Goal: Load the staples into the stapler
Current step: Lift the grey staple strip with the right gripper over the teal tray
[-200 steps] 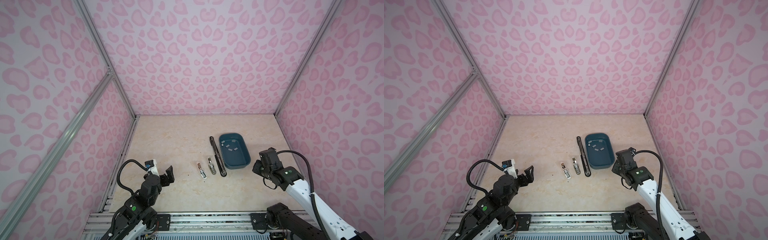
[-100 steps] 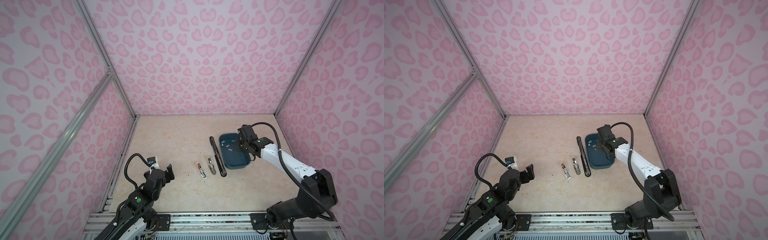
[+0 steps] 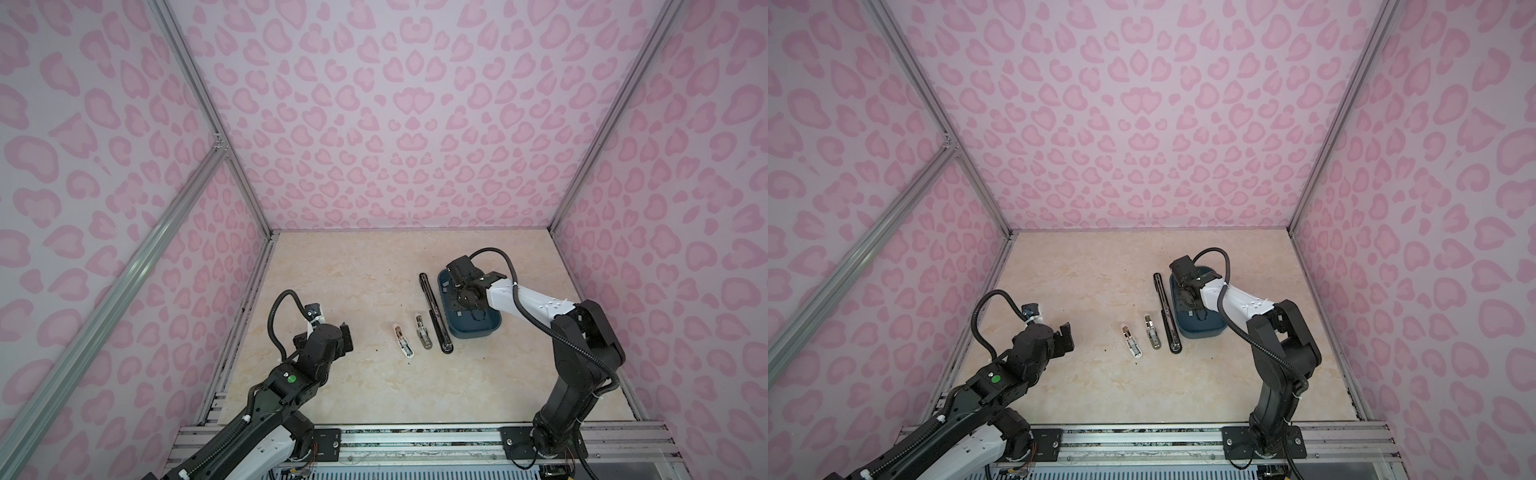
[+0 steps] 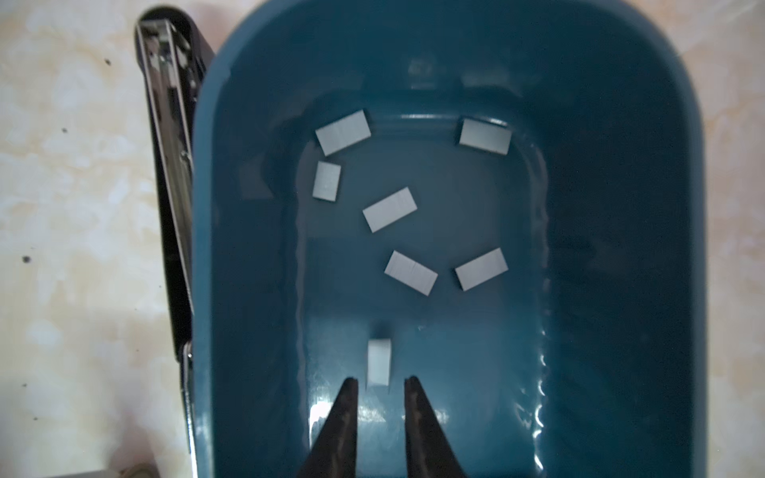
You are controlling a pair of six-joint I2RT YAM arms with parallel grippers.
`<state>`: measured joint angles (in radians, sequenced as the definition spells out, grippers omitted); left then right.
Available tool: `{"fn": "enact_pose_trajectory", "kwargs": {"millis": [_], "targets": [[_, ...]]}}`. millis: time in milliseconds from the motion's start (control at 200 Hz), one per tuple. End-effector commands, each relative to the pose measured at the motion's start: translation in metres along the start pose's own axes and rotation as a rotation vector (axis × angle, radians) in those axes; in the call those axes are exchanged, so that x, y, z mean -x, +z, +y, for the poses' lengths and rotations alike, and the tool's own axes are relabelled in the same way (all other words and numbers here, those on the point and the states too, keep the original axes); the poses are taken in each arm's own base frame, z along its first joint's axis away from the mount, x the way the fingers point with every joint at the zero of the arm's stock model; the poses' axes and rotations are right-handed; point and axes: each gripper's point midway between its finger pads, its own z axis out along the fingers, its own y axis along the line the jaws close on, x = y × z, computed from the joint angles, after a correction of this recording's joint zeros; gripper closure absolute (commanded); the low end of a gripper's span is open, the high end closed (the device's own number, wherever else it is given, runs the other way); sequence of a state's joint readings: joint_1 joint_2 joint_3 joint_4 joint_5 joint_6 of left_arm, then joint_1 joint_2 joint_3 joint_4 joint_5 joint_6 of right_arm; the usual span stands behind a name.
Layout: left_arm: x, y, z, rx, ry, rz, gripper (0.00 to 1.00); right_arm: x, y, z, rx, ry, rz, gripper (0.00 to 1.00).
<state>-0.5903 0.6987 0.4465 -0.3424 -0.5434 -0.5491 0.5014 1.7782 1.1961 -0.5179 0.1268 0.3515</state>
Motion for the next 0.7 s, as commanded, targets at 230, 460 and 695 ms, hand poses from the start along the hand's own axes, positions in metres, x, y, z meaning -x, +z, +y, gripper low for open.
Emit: {"fn": "enact_pose_trajectory", "kwargs": {"millis": [230,460,695], "targets": [[0.006,-0.005,0.004,-0.008,-0.031,-0.047,0.04,0.015,-0.005,-0.025,0.016,0.157,-0.035,0.65],[0.007,-0.008,0.005,-0.020,-0.037,-0.058,0.04,0.019,0.020,-0.039,0.031,0.290,0.018,0.58],[0.008,-0.009,0.006,-0.022,-0.045,-0.069,0.04,0.019,0.042,-0.038,0.031,0.330,0.047,0.55]]}}
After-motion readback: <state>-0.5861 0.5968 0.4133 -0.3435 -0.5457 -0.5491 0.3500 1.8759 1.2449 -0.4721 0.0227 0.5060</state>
